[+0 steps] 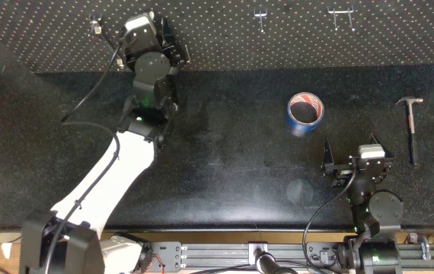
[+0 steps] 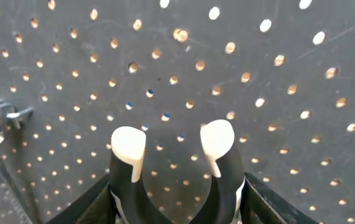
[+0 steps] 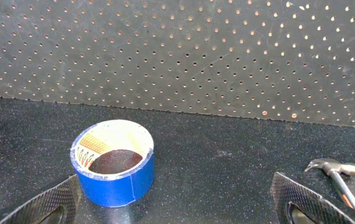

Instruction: Place Tools Onto Pegboard

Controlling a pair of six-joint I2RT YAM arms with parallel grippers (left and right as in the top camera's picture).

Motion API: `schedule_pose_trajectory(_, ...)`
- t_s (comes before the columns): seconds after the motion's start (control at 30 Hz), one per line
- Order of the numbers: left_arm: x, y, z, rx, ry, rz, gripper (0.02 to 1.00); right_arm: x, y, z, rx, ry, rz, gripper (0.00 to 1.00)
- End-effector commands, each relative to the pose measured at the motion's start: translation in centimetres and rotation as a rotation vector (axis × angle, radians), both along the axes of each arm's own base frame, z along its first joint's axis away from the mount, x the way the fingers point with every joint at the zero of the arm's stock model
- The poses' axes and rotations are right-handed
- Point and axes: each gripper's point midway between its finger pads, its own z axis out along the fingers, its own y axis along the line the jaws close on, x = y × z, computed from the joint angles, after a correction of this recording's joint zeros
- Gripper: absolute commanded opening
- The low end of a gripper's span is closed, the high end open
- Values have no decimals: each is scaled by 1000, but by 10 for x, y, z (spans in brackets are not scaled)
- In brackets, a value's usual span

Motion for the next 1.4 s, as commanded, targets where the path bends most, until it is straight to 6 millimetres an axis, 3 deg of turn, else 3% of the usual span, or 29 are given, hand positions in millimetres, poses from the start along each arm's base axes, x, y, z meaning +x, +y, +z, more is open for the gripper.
schedule_pose_trajectory(0.03, 10, -6, -10, 25, 6, -25, 25, 0, 1, -2, -11, 4, 4, 996)
schedule_pose_trajectory(0.1, 16, -12, -24, 67, 34, -53, 27, 0, 1, -2, -11, 4, 4, 996)
schedule_pose_trajectory(0.27, 30, -22, -28, 161, -7, -98, 27, 0, 1, -2, -11, 4, 3, 996)
schedule_pose_trajectory(0.37, 35, -24, -42, 165, 10, -101, 27, 0, 1, -2, -11, 4, 4, 996)
schedule_pose_trajectory(0.93, 36, -29, -45, 185, 19, -130, 34, 0, 1, -2, -11, 4, 3, 996)
schedule_pose_trajectory(0.97, 36, -29, -45, 185, 20, -130, 165, 0, 1, -2, -11, 4, 4, 996)
schedule_pose_trajectory(1.0, 36, -29, -46, 186, 23, -131, 389, 0, 1, -2, -11, 4, 4, 996)
schedule_pose_trajectory(1.17, 36, -29, -47, 187, 27, -131, 518, 0, 1, -2, -11, 4, 4, 996)
schedule_pose_trajectory(1.4, 36, -29, -48, 188, 30, -131, 770, 0, 1, -2, -11, 4, 3, 996)
